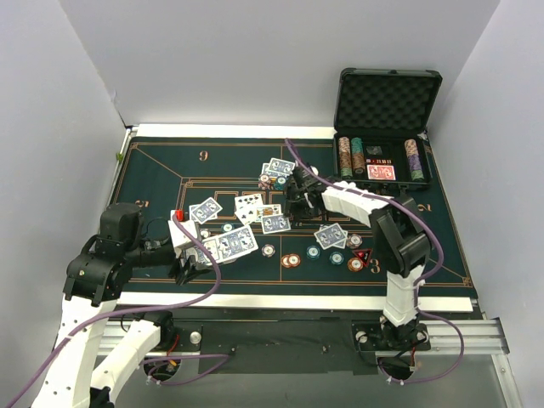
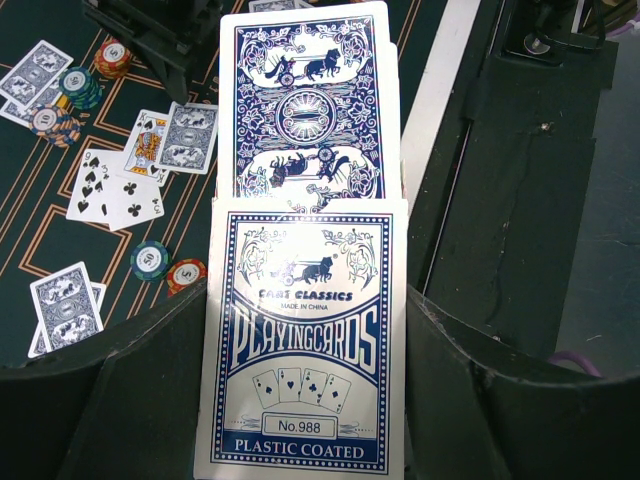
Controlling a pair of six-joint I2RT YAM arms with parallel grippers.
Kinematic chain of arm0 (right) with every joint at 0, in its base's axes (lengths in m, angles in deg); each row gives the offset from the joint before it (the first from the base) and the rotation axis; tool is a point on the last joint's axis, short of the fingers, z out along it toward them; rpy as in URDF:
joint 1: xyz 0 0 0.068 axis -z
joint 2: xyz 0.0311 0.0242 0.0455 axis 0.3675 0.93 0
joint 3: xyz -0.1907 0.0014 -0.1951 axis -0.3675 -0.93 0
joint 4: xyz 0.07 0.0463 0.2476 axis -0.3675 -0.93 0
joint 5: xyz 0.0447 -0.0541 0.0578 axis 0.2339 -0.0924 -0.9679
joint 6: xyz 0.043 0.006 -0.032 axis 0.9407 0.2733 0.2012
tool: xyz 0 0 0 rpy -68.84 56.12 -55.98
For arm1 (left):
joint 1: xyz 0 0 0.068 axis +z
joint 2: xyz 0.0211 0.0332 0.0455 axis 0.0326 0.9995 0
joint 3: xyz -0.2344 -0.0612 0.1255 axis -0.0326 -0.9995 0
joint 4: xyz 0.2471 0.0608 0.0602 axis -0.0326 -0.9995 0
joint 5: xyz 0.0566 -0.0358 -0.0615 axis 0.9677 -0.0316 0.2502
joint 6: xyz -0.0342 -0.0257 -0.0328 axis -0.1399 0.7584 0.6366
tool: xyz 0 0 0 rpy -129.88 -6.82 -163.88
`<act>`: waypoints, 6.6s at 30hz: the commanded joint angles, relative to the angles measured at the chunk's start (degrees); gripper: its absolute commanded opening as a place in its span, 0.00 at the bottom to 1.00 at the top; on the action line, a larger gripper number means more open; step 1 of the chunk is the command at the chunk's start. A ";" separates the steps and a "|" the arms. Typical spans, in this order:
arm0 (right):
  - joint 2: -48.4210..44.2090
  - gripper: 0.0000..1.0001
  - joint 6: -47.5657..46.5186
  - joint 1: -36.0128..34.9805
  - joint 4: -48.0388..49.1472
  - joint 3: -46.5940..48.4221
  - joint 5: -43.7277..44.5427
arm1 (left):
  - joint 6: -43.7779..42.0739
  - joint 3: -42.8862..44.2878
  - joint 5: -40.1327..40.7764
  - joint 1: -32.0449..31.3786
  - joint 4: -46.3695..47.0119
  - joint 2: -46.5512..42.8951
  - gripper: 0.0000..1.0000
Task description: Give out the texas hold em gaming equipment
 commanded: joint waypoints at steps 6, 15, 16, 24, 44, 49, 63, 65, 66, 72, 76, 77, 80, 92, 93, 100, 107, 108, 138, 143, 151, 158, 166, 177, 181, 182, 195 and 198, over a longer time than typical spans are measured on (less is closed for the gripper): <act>-20.62 0.69 4.38 0.13 -7.87 1.89 -7.91 | 0.16 2.03 -1.96 0.31 0.96 -0.46 0.29; -41.91 0.96 20.45 -2.07 6.07 -11.28 -19.18 | 0.24 1.33 -2.31 0.31 0.96 -0.81 0.29; -44.09 0.96 22.73 -3.20 6.88 -12.69 -19.71 | 0.24 1.15 -2.31 0.22 0.87 -0.90 0.29; -45.00 0.98 21.70 -14.54 5.66 -8.75 -15.76 | 0.50 0.62 -2.31 0.22 0.96 -1.34 0.29; -38.40 0.74 24.16 -23.96 9.09 -8.92 -13.12 | 1.30 1.77 -2.66 0.22 2.71 -0.19 0.29; -38.93 0.54 24.25 -23.87 7.60 -9.01 -12.94 | 1.47 2.03 -2.66 0.31 2.98 -0.28 0.29; -43.23 0.36 23.99 -21.41 4.52 -9.62 -11.80 | 1.39 1.77 -2.49 0.31 2.98 -0.63 0.29; -43.58 0.32 23.99 -20.97 4.26 -9.62 -11.89 | 1.39 1.77 -2.40 0.22 2.98 -0.55 0.29; -43.76 0.31 23.99 -20.97 3.91 -9.71 -11.89 | 1.30 1.77 -2.40 0.31 2.98 -0.54 0.29; -45.08 0.15 25.04 -20.00 4.34 -10.33 -12.41 | 1.30 1.50 -2.49 0.31 3.24 -0.81 0.29; -45.96 0.12 25.04 -19.39 3.91 -10.41 -12.77 | 1.30 1.33 -2.49 0.31 3.24 -0.72 0.29; -46.66 0.12 24.78 -18.78 3.64 -10.33 -12.77 | 1.30 1.24 -2.49 0.22 3.33 -0.72 0.29; -48.15 0.11 23.99 -16.67 1.63 -10.33 -13.03 | 1.30 1.41 -2.40 0.22 3.24 -0.63 0.29; -51.93 0.10 22.76 -9.38 -0.66 -11.38 -15.40 | 1.30 1.06 -2.49 0.31 3.24 -0.72 0.29; -52.02 0.09 22.58 -8.58 -1.27 -11.56 -15.40 | 1.30 1.06 -2.49 0.31 3.24 -0.72 0.29; -47.04 0.00 21.62 0.30 1.44 -16.99 -18.22 | 1.21 1.50 -2.31 0.22 2.98 -0.55 0.29; -31.58 0.00 22.41 2.58 14.44 -22.10 -18.84 | 1.03 1.68 -1.78 0.31 2.72 -0.63 0.29; -30.07 0.00 22.58 3.02 16.45 -22.10 -18.83 | 0.86 1.77 -1.70 0.31 2.63 -0.55 0.29; -11.67 0.33 7.73 3.64 1.98 -11.21 -0.99 | -15.05 -15.00 -5.21 0.22 8.14 3.41 0.30; -17.39 0.51 8.08 3.55 0.04 -11.47 -0.20 | -15.22 -21.25 -6.00 0.31 16.59 2.44 0.30; -30.39 0.52 10.45 2.94 1.27 -13.75 -3.36 | -20.49 -24.78 -6.53 0.31 20.56 8.67 0.30; -35.41 0.51 12.56 -0.66 2.94 -17.00 -7.94 | -27.27 -27.31 -9.25 0.22 23.96 16.24 0.30; -36.47 0.51 14.31 -3.21 3.81 -21.40 -7.67 | -25.25 -33.03 -7.85 -0.57 34.17 16.59 0.31; -38.22 0.50 14.76 -1.99 3.29 -21.75 -8.46 | -28.58 -35.32 -8.02 -1.45 36.03 19.23 0.75; -38.84 0.50 14.14 -1.46 1.89 -22.28 -7.76 | -29.02 -35.06 -8.99 -1.36 34.98 18.97 0.86; -38.93 0.51 14.23 -1.11 1.62 -22.37 -7.84 | -29.63 -34.97 -8.82 -1.36 34.62 18.97 0.86; -40.86 0.51 12.56 -0.32 -2.51 -21.67 -6.44 | -19.64 -30.23 -9.25 -1.10 31.72 14.58 0.90; -41.56 0.53 12.21 -0.49 -3.91 -21.58 -5.30 | -13.31 -25.68 -8.82 -0.66 31.63 13.43 0.91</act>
